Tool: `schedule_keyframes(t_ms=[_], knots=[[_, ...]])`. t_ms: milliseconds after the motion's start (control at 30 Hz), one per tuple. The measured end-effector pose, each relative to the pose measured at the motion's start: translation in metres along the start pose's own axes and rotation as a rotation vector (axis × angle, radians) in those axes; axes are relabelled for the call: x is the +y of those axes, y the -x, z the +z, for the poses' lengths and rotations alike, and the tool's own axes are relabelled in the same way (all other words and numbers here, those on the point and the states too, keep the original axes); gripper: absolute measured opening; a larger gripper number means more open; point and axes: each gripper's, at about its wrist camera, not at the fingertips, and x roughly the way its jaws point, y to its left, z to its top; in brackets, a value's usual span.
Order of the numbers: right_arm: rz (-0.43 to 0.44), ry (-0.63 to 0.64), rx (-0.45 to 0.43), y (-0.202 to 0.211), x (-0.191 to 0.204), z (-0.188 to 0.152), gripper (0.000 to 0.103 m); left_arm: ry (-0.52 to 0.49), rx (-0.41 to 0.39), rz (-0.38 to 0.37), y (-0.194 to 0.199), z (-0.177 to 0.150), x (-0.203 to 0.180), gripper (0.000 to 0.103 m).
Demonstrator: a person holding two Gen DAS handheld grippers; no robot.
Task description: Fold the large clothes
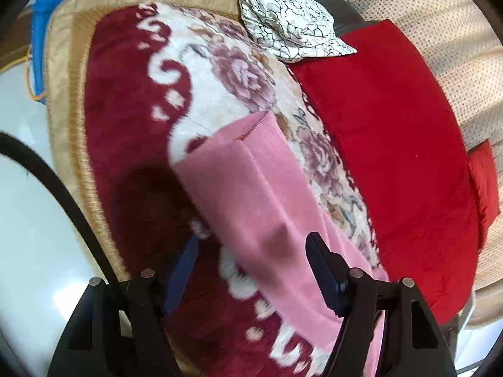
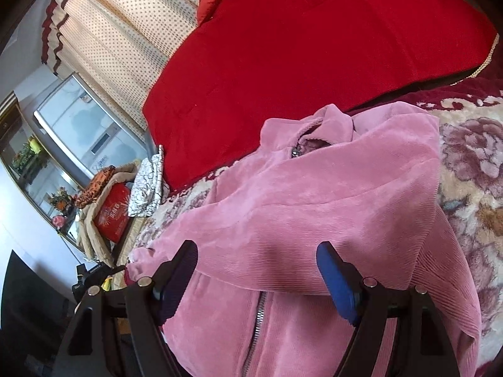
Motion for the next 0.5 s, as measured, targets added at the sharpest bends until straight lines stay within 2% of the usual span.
schedule_keyframes(t_ms=[100, 133, 200, 333, 367, 500], knots=[[-0.008, -0.006, 0.002, -0.001, -0.004, 0.000, 0.080, 0.046, -0.001, -0.042, -0.018, 0.002, 0.004, 0.067], [-0.012, -0.005, 0.000, 0.000, -0.005, 0.000, 0.080, 0.046, -0.005, -0.038, -0.024, 0.003, 0.003, 0.062], [-0.022, 0.005, -0.002, 0.001, -0.006, 0.000, 0.080, 0.037, -0.024, -0.032, -0.031, 0.005, 0.000, 0.050], [-0.036, 0.013, -0.009, 0.003, -0.009, 0.001, 0.080, 0.011, -0.032, -0.011, -0.043, 0.013, -0.006, 0.015], [-0.043, 0.015, -0.015, 0.005, -0.010, 0.001, 0.080, 0.011, -0.037, -0.013, -0.043, 0.014, -0.007, 0.010], [-0.045, -0.002, -0.050, 0.014, -0.015, 0.005, 0.080, -0.085, -0.100, -0.023, -0.027, 0.015, -0.033, 0.006]])
